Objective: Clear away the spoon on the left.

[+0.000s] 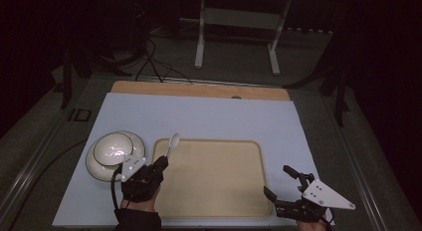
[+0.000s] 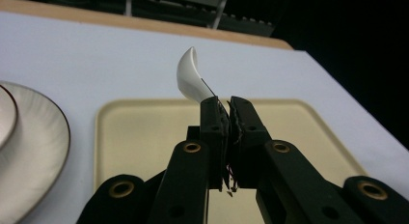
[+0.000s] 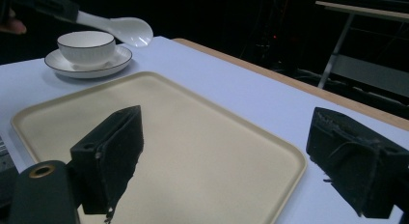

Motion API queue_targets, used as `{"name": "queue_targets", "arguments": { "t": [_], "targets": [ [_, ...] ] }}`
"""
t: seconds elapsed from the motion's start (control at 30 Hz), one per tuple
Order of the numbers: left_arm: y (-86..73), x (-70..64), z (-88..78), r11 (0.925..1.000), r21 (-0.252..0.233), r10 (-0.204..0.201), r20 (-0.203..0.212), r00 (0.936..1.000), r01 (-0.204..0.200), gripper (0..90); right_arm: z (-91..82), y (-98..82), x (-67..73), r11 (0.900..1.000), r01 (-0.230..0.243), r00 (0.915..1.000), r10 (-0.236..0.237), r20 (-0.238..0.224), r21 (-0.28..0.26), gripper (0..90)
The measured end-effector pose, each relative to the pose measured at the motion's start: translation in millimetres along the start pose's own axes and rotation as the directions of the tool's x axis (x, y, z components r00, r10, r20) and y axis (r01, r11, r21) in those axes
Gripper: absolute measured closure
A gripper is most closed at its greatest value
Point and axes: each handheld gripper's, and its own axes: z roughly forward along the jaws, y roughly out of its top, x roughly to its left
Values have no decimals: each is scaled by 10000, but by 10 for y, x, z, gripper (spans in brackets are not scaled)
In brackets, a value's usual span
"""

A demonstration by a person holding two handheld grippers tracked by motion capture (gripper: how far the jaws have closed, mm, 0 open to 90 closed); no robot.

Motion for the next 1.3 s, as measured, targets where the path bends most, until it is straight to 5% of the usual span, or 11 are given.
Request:
{"name": "queue_targets", "arguments": {
  "t": [0.37,0.7,1.3],
  "targets": [
    [-220,-89,180,9998,184,-53,209,9998,49,860,6,-3,0,10000,15,10000,-15,-34,68,129],
    [-381,-152,227,10000,-91,39,-180,9998,-41,860,12,-9,-8,9999,-22,10000,23,-48,102,129],
    [-690,-144,440,9974,343,-611,-499,9969,629,859,13,-15,-11,9999,-55,10000,55,-24,134,129]
  ]
}}
